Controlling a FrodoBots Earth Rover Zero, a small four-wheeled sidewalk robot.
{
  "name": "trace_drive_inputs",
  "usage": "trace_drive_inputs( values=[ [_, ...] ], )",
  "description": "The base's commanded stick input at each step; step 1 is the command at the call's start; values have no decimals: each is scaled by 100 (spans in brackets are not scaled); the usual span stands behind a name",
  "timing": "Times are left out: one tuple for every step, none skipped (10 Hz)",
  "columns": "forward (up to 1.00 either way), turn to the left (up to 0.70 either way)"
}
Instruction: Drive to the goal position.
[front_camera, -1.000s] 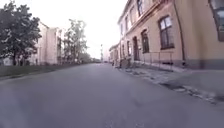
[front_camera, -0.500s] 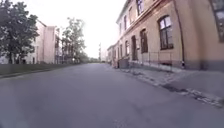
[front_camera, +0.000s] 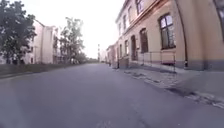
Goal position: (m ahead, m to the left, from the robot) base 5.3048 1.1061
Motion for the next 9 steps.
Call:
trace_drive_inputs(
  values=[
    [70,0],
    [70,0],
    [70,0],
    [70,6],
    [70,14],
    [70,21],
    [70,33],
    [70,35],
    [70,35]
  ],
)
